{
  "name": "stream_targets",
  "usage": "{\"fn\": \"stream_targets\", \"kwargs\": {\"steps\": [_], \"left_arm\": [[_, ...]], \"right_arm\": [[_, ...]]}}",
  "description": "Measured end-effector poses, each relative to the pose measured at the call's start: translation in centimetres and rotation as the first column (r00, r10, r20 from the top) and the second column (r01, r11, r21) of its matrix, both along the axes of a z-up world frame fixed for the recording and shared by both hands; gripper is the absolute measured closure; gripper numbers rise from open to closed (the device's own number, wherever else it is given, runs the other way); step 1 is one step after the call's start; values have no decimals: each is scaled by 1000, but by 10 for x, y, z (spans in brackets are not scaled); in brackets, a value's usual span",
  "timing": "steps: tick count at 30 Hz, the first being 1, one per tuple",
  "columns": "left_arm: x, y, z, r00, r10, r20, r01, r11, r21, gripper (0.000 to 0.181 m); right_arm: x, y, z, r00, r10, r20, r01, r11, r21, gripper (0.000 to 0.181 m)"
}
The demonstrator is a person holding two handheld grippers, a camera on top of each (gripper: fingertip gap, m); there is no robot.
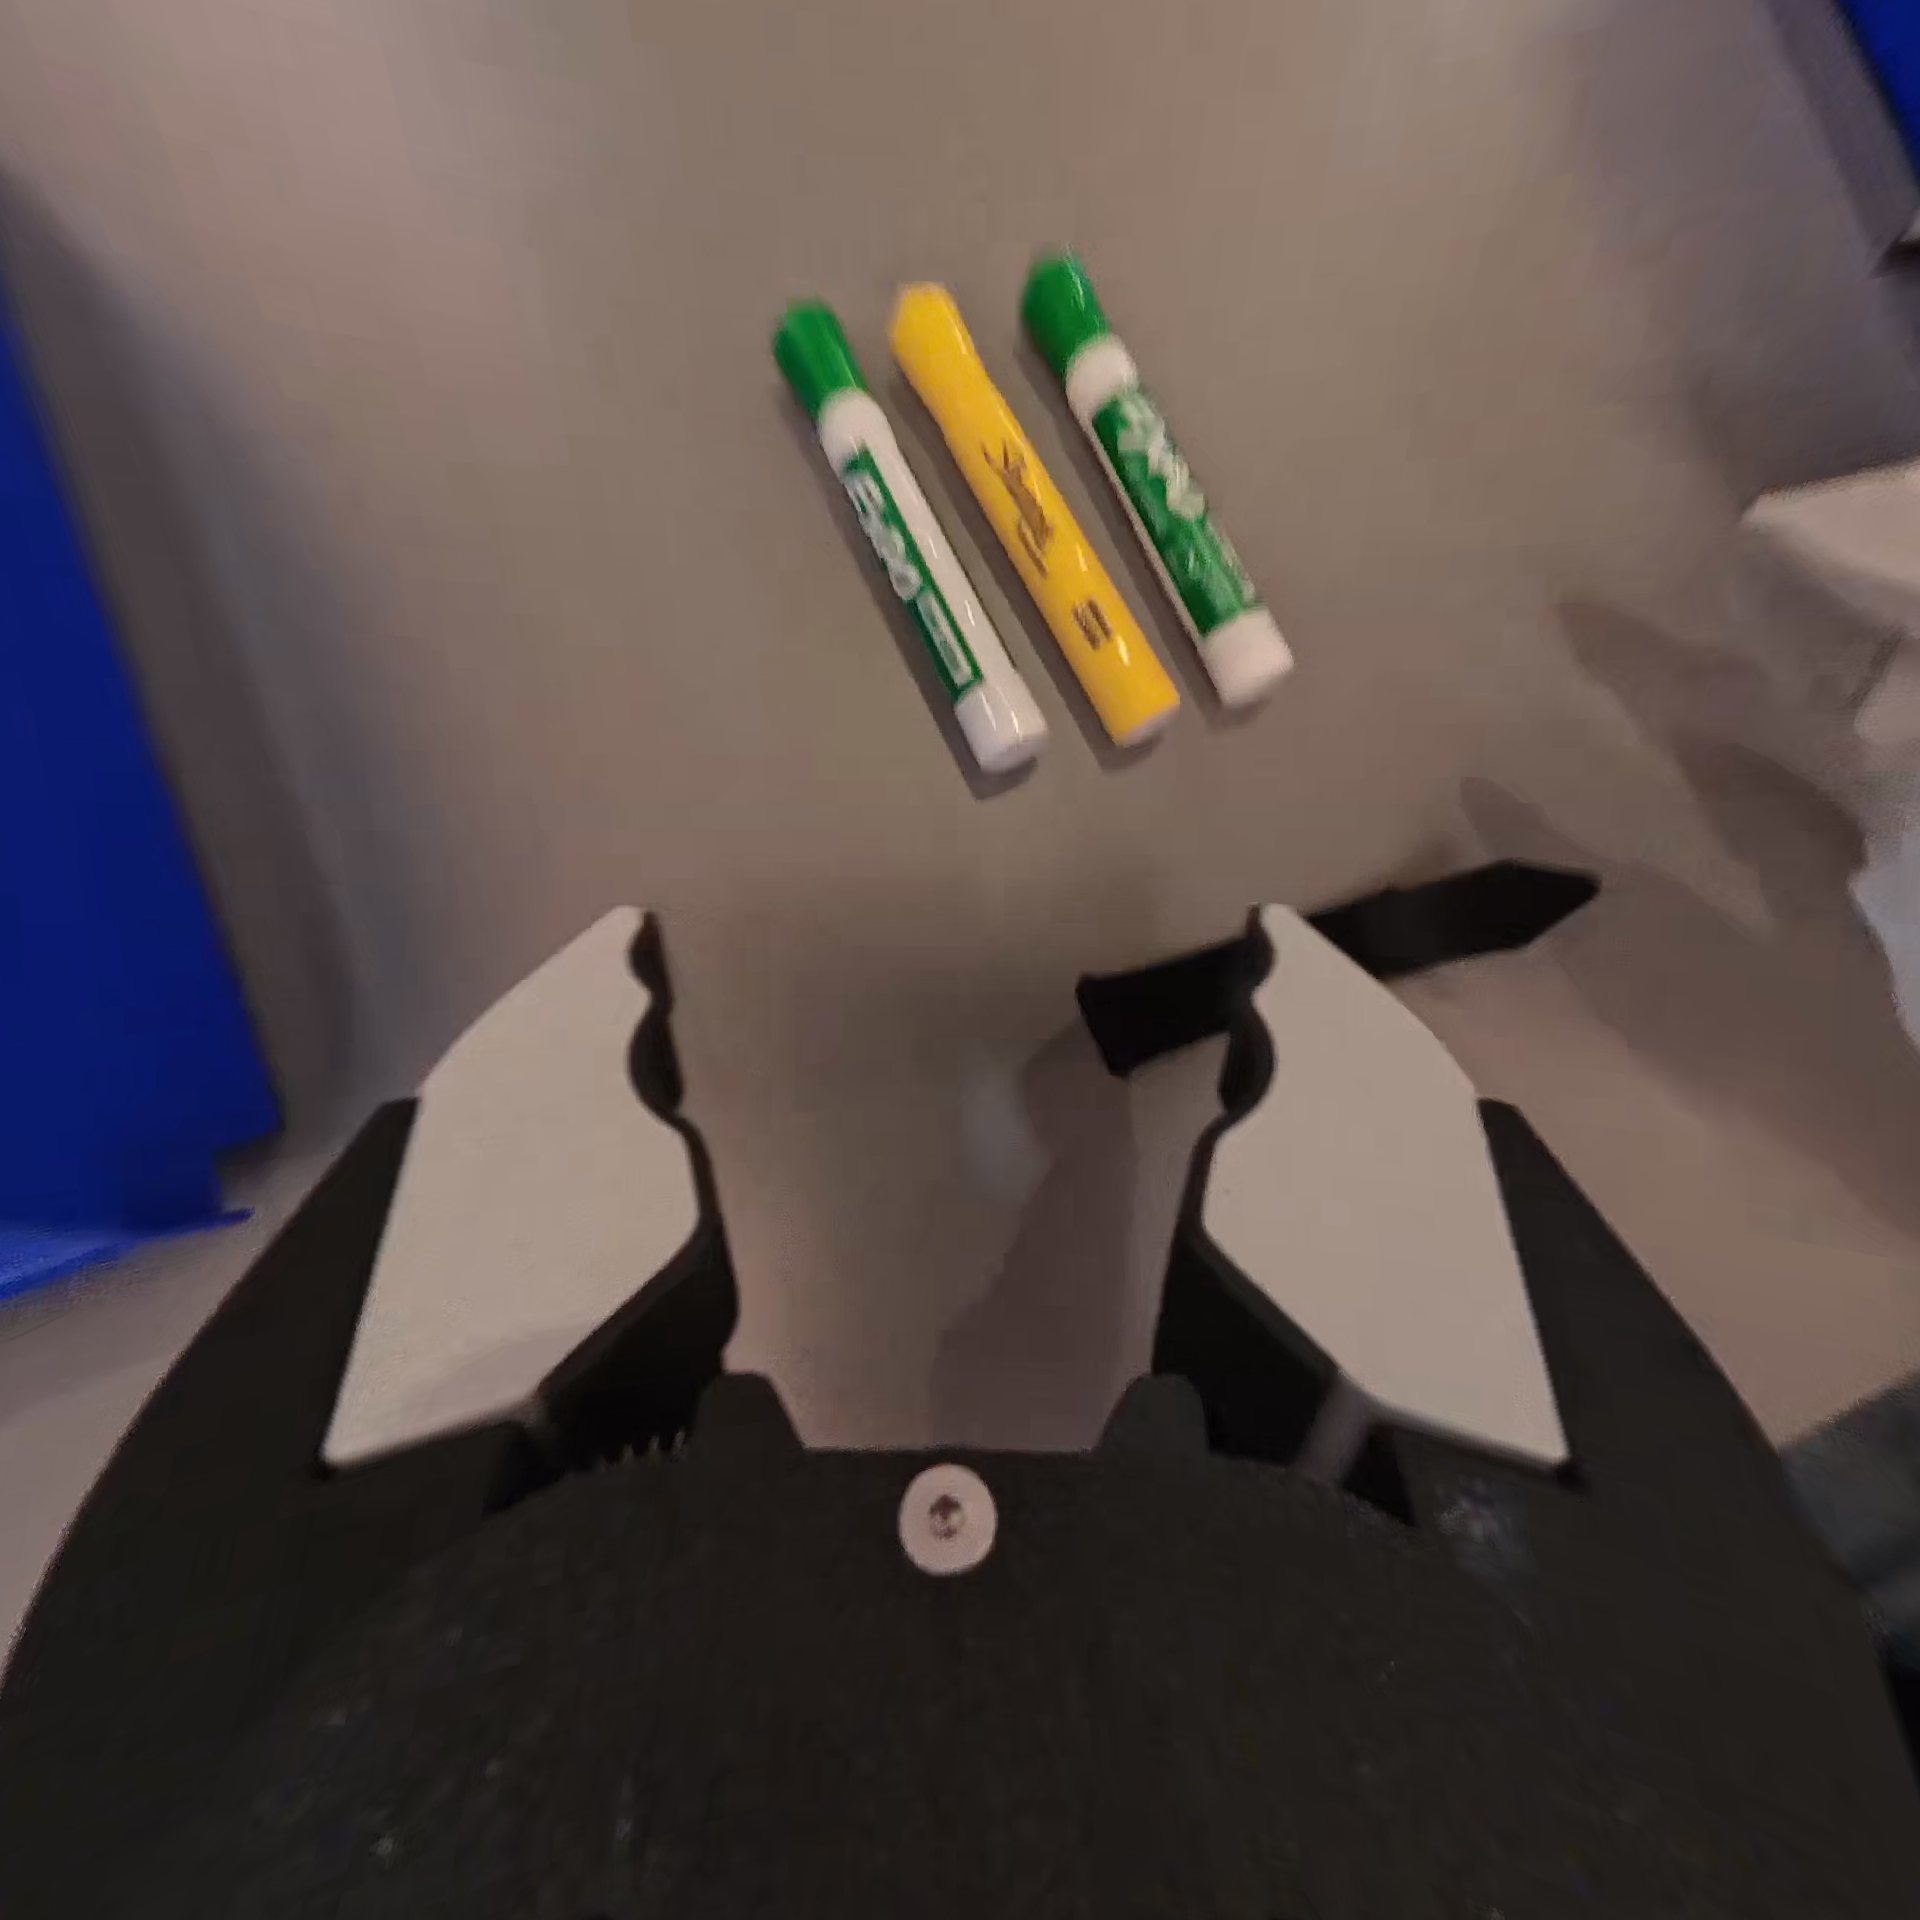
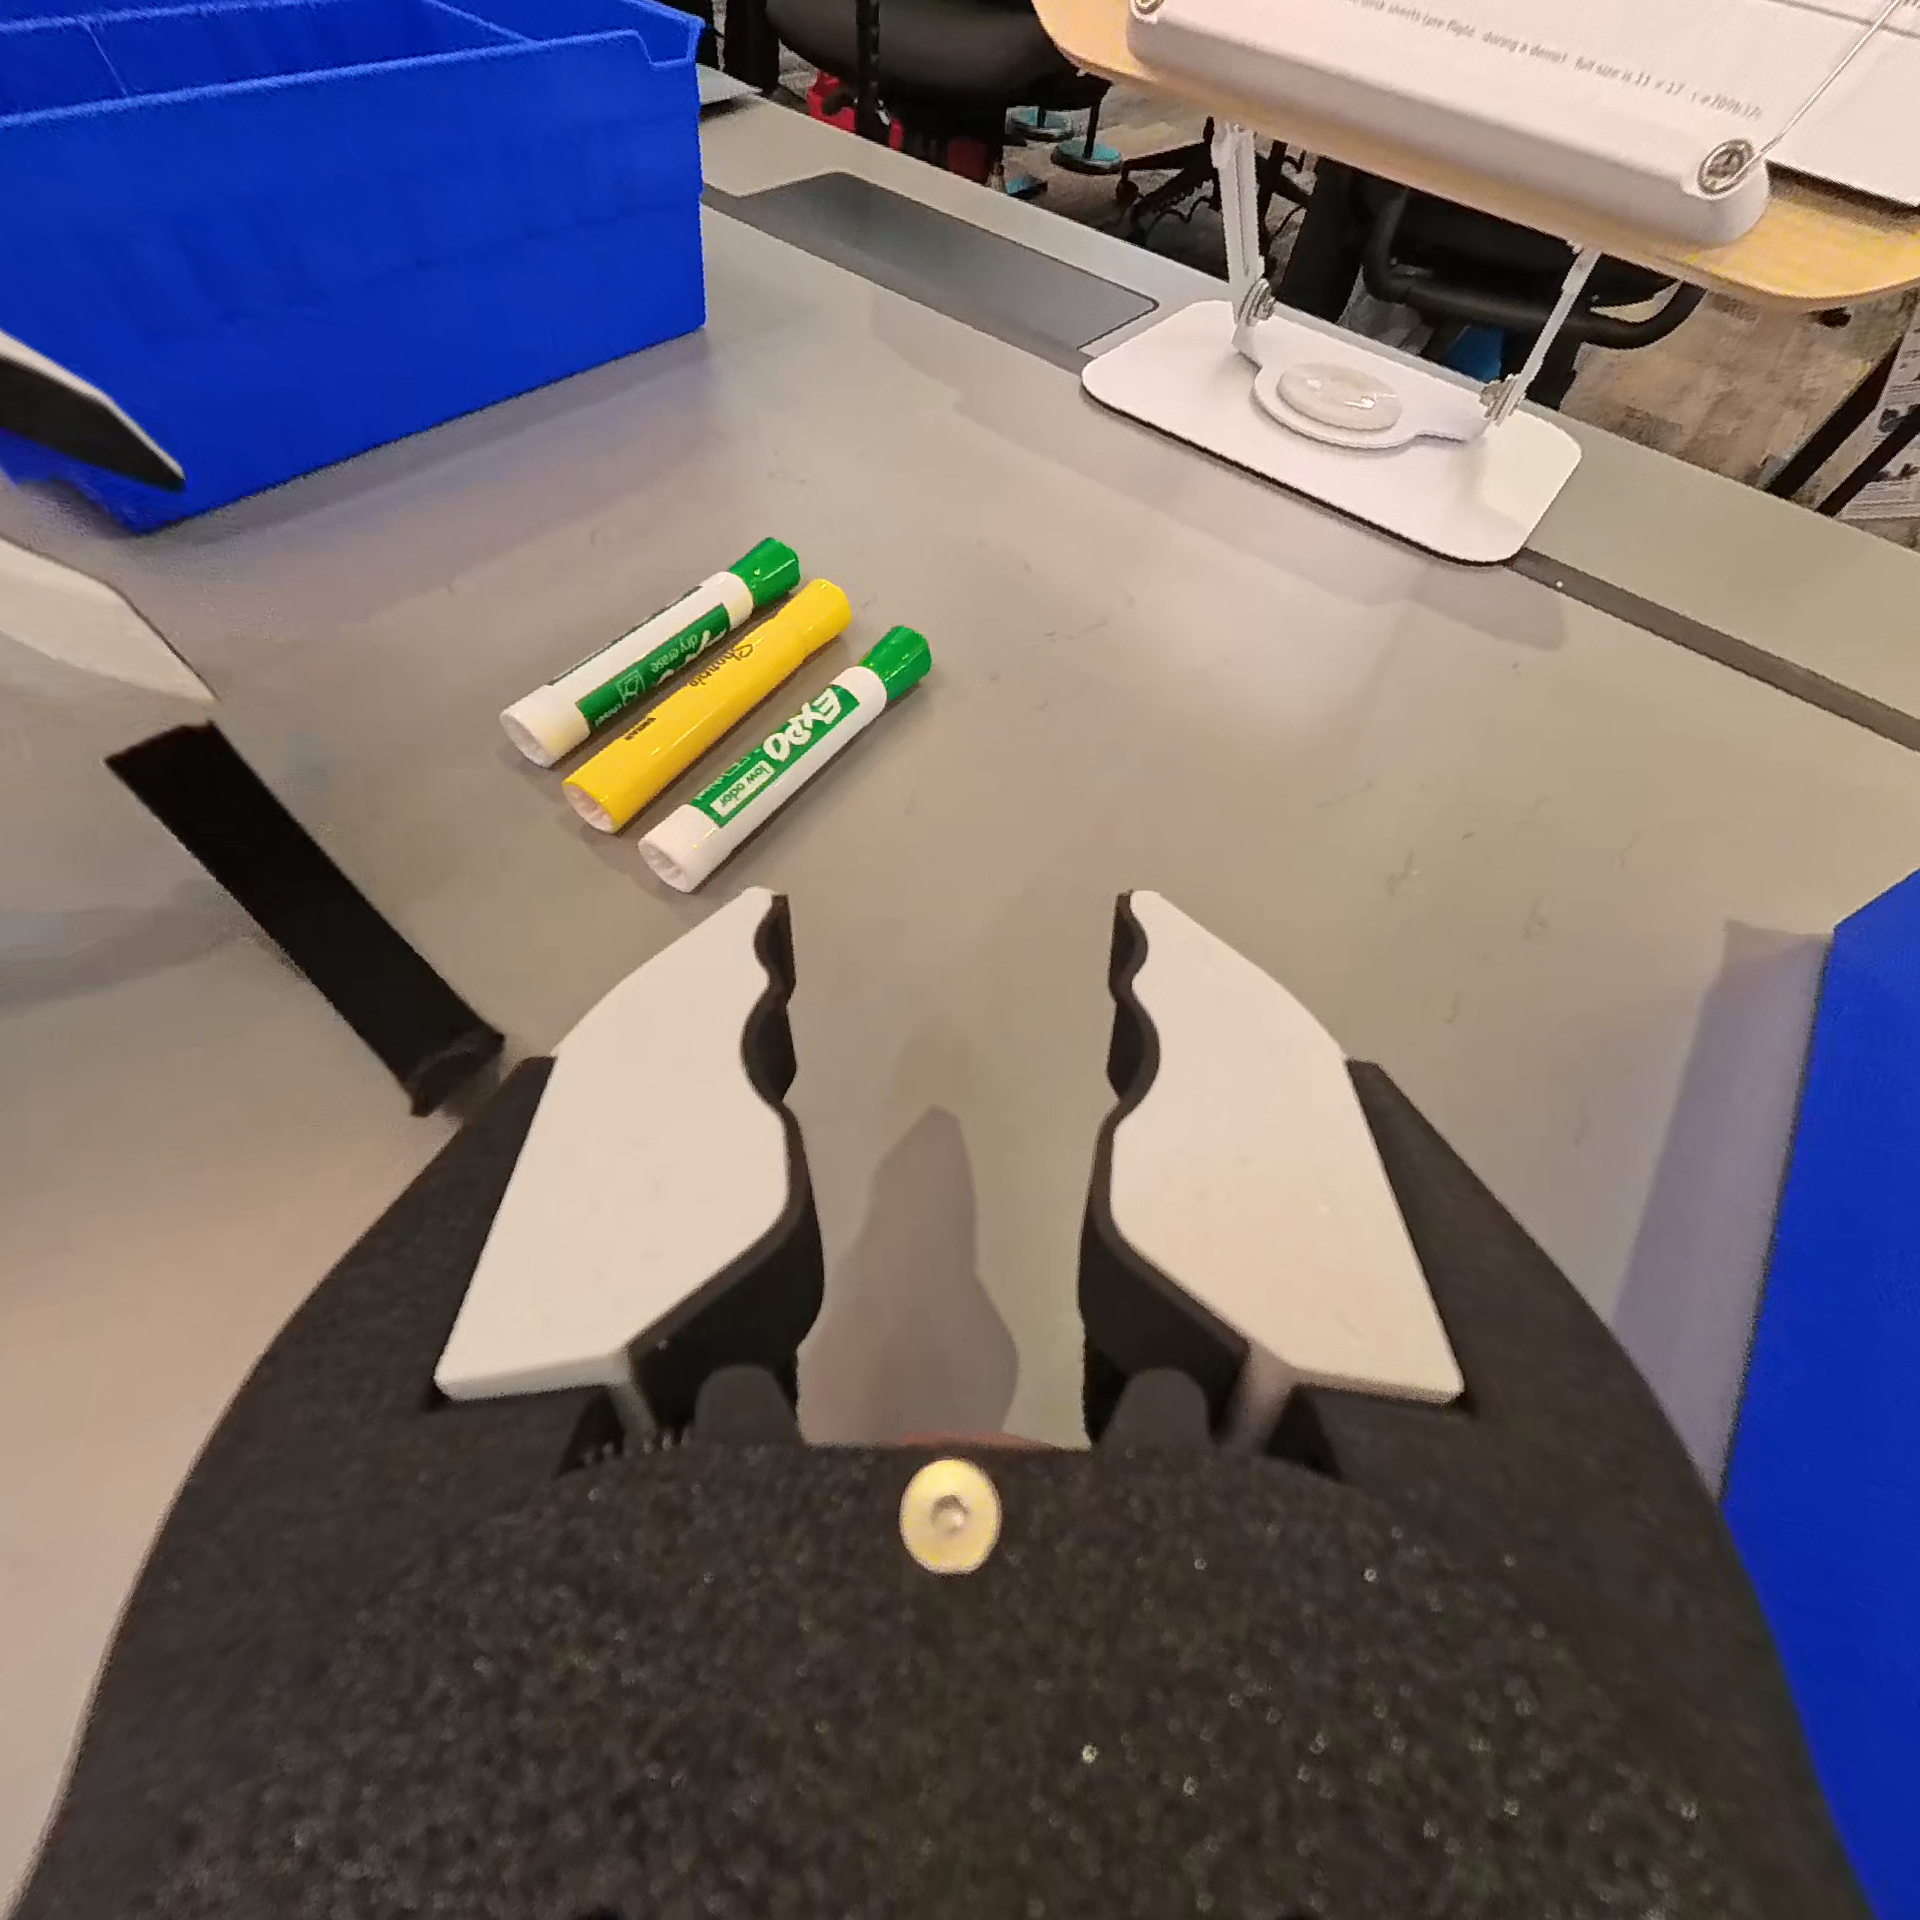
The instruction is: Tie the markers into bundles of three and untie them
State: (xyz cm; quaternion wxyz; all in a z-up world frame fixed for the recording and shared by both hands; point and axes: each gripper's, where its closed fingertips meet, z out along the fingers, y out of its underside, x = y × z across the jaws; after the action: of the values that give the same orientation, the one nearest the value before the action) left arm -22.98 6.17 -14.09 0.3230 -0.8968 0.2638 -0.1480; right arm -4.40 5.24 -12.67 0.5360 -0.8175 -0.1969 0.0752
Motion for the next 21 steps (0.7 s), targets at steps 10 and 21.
{"fn": "stream_targets", "kwargs": {"steps": [10, 21], "left_arm": [[48, 44, -12, 989, 73, -127, -70, 997, 27, 90], [71, 75, -26, 986, -27, -167, -41, 919, -391, 107]], "right_arm": [[-2, 0, 0, 1000, 9, -6, -9, 1000, -3, 123], [3, 1, 0, 1000, -8, -17, 7, 1000, -12, 123]]}}
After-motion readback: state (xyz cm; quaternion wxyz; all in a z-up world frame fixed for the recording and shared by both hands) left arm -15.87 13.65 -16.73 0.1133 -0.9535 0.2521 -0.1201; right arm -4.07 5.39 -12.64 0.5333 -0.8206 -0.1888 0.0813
